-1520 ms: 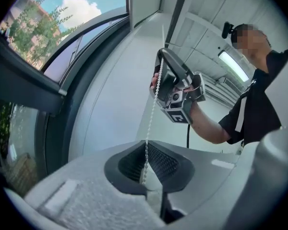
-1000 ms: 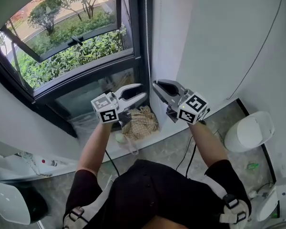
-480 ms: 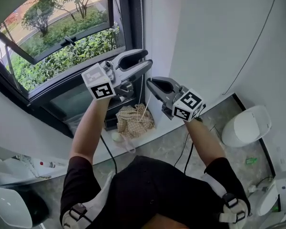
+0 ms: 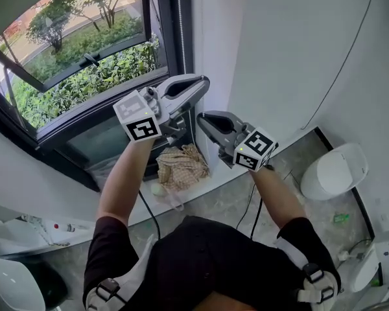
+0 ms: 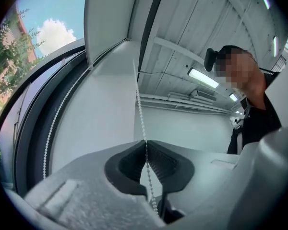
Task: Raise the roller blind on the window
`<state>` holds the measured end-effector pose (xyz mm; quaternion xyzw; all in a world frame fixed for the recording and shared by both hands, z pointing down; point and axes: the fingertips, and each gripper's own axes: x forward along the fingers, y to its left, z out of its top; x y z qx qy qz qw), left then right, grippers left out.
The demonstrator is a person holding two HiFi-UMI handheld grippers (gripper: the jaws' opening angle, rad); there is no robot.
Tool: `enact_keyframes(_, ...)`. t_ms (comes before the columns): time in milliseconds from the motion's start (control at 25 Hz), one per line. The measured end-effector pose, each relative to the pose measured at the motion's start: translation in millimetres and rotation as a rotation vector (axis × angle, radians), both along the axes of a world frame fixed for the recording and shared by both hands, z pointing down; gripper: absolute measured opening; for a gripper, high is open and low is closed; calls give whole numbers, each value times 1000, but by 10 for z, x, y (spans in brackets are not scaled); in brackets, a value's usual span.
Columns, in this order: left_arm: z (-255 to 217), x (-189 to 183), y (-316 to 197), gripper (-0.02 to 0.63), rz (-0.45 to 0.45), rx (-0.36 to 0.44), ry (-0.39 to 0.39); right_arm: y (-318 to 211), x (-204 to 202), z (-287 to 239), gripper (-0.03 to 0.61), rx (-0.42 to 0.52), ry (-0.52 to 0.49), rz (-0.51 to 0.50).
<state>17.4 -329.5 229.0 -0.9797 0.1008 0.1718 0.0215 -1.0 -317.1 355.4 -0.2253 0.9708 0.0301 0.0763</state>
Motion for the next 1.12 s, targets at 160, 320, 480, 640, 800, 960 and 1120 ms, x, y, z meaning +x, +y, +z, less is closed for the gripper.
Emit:
enact_keyframes(160,363,66,31,12,-29,2,-106,27,24,381,18,-50,68,8)
enact_keyframes(320,1130,65,-50,9,-42,-86,-179,32,54,1134,18,-173,193,10)
enact_keyframes(480,1941,95,35,8,-46,-181,-279,192,5,1941,18,-290,364,-25)
enact_keyframes(640,2175,14,109,8,-53,-272,-209,337,-2,2165,25,-325,405,-65)
enact_keyframes(800,2136,-77,72,8,-82,-272,-202,365,53,1759,200,-263,359,-102)
enact_keyframes(960,2141,-151,69,8,-91,-286,-180,231,170,912,196,-152,175,-65)
enact_keyframes(1120,2119,-154,99,8,-90,-287,-165,96,148,125,170,-30,39,-23)
